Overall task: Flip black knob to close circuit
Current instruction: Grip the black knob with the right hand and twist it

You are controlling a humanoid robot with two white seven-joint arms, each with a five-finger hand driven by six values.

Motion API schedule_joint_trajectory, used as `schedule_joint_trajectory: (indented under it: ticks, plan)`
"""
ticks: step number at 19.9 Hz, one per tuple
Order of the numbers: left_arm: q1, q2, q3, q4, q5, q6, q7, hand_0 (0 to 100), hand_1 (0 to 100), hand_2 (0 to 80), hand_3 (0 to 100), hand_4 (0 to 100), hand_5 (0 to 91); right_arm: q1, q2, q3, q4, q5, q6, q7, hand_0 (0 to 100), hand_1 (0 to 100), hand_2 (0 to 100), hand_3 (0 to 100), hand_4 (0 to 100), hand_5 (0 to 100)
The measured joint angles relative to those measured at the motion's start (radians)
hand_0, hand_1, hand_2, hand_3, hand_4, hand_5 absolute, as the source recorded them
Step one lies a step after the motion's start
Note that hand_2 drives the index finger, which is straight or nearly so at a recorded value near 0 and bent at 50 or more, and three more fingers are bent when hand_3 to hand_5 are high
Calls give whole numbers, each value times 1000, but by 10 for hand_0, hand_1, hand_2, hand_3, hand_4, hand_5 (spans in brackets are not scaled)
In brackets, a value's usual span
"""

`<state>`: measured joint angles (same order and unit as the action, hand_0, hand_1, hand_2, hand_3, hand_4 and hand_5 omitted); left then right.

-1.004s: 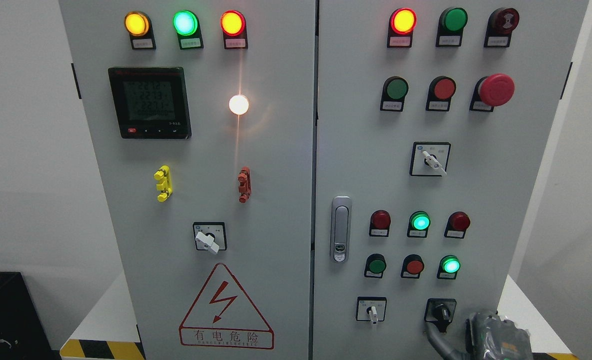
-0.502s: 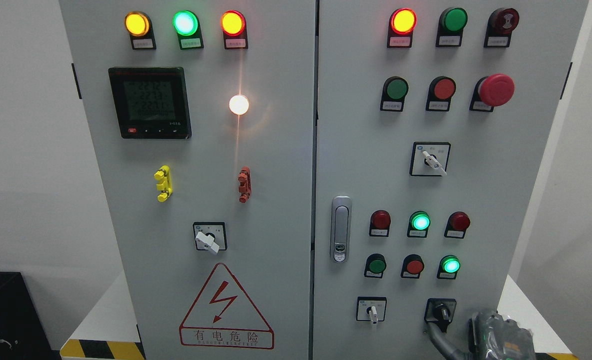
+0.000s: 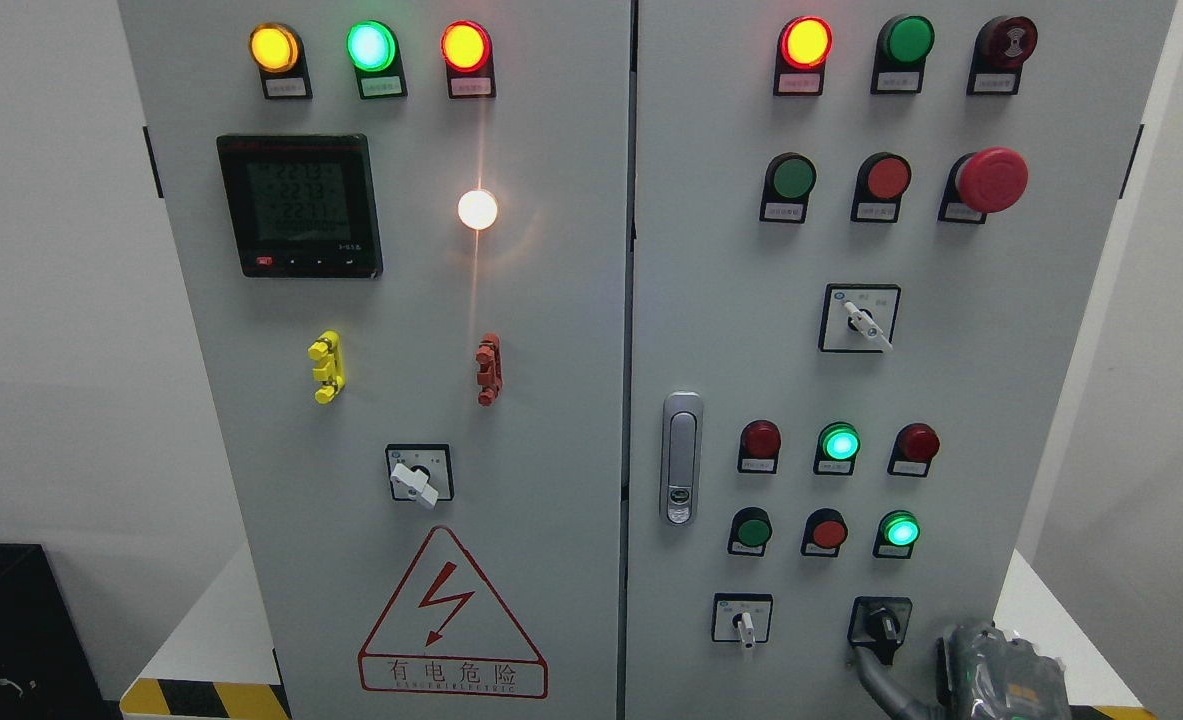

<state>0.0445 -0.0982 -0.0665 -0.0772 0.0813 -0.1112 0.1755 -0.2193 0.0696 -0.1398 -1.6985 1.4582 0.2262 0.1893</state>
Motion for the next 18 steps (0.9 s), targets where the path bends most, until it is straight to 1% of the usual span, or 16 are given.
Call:
schedule_joint_trajectory:
  ticks: [5,18]
  plan:
    - [0,0,0,0,0,0,0,120,556,0,0,0,0,-1,-3,-2,0,-2,-1,0,0,0,949,1000,1000,1000]
    - [0,0,0,0,0,0,-4,120,556,0,0,0,0,-1,-6,-32,0,-7,-1,-3,0,0,950,1000,1000,1000]
